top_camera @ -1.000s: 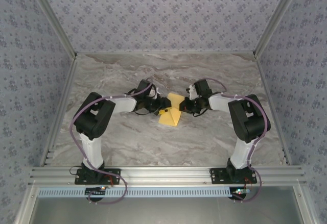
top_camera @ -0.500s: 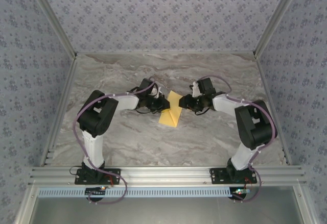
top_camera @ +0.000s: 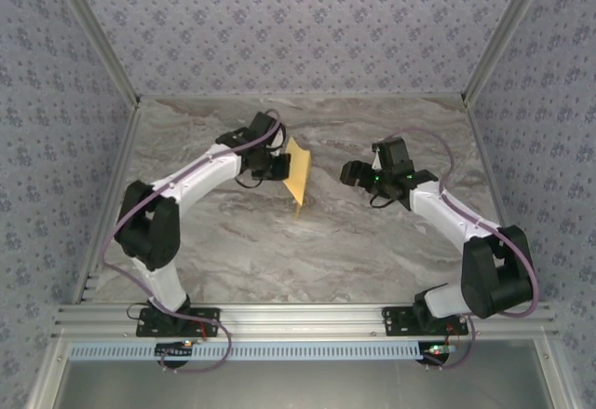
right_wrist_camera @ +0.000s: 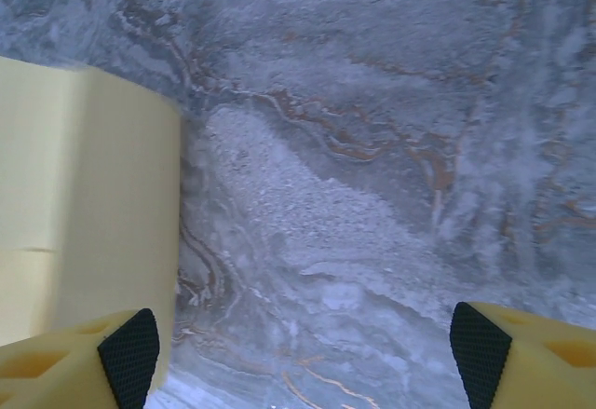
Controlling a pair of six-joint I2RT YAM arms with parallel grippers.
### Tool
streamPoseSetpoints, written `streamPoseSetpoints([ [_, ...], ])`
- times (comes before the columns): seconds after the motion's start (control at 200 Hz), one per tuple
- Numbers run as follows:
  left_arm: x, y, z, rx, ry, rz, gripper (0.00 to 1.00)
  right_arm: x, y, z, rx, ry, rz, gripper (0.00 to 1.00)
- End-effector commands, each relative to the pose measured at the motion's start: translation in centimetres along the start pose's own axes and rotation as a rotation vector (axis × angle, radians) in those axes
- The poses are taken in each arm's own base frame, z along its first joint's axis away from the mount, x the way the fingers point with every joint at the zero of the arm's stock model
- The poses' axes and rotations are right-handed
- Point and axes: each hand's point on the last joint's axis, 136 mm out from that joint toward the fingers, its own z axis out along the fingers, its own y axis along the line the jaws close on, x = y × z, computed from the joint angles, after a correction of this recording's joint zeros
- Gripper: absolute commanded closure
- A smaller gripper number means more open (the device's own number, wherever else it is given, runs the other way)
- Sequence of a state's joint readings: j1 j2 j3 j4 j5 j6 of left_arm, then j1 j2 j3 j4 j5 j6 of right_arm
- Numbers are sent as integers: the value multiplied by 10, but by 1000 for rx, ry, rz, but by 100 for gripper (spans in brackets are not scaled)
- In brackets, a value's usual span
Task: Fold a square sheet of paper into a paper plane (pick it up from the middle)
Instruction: Turn over the paper at the center of the table.
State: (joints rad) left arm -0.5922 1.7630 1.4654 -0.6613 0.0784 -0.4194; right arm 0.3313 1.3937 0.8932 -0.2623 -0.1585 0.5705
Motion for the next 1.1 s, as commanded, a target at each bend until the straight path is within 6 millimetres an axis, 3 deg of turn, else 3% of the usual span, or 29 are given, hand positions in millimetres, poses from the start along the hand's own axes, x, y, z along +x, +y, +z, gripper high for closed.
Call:
streamPoseSetpoints([
  [0.0, 4, 59, -44, -390, 15, 137, 97, 8, -25, -6, 113, -2, 35, 12],
  [0.085, -8, 76, -60, -568, -23, 186, 97, 9, -31, -7, 140, -10, 49, 10],
  [0.195, -18, 84, -63, -739, -44, 250, 96, 10, -36, -7, 156, -12, 61, 9],
  [0.35, -15, 81, -30, -863, 7, 337, 96, 11, -41, -7, 172, -14, 71, 9],
  [0.705, 29, 45, 66, -701, 131, 348, 95, 16, -52, -6, 195, -2, 121, 9],
  [0.909, 48, 17, 90, -569, 170, 326, 90, 15, -54, -5, 201, 0, 132, 9],
  [1.094, 53, -5, 101, -432, 191, 279, 79, 17, -58, -5, 209, 1, 149, 9],
])
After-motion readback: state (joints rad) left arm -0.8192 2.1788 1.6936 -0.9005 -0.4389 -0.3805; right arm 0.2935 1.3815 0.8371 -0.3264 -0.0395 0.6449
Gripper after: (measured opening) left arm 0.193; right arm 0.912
